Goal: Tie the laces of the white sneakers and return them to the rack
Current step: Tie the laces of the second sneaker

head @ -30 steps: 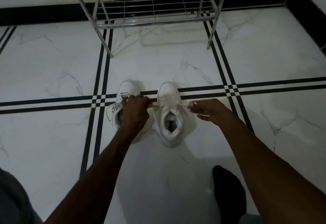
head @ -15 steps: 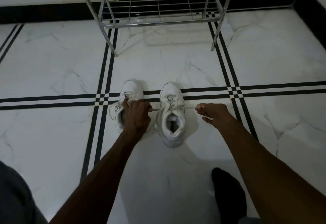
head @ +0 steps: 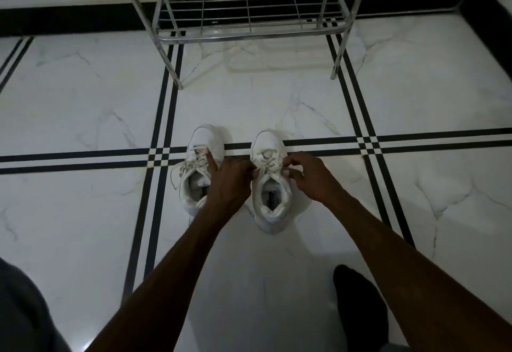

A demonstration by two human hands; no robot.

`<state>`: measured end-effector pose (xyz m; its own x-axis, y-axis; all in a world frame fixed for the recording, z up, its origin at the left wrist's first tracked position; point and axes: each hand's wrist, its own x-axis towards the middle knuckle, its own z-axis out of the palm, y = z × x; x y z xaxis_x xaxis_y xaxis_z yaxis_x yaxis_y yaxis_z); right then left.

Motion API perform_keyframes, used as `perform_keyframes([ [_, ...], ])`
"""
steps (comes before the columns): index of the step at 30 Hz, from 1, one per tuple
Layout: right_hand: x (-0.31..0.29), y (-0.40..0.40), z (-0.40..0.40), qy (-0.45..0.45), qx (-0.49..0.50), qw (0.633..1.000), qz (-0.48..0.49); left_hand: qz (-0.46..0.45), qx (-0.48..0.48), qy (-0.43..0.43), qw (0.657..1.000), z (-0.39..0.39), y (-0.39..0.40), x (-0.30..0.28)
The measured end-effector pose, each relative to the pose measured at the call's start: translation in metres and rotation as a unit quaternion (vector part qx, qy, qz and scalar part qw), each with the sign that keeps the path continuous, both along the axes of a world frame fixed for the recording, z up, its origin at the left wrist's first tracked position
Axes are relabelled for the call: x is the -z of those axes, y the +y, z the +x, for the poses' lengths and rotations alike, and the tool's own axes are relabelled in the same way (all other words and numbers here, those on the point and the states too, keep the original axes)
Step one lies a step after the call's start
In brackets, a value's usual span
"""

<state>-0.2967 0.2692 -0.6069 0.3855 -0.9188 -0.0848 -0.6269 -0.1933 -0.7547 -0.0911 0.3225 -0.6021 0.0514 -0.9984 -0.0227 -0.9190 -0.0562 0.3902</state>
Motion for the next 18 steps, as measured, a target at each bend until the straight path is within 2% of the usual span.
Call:
perform_keyframes([
  [3,0.000,0.000,0.005,0.060,0.000,0.997,-0.040,-0.024,-0.002,-0.044,0.999,0.000,0.004,0.003],
  [6,0.001,0.001,0.007,0.157,-0.006,0.980,-0.118,-0.049,0.004,-0.074,0.996,-0.001,0.007,0.002],
  [8,0.002,0.002,0.007,0.184,-0.014,0.972,-0.143,-0.055,0.006,-0.093,0.994,-0.002,0.007,-0.001],
  [13,0.010,0.010,0.006,0.151,0.004,0.976,-0.159,-0.047,0.012,-0.090,0.995,-0.002,0.005,-0.005],
  [18,0.014,0.009,0.007,0.090,0.050,0.993,-0.066,-0.034,0.021,-0.058,0.998,0.000,0.003,-0.003],
])
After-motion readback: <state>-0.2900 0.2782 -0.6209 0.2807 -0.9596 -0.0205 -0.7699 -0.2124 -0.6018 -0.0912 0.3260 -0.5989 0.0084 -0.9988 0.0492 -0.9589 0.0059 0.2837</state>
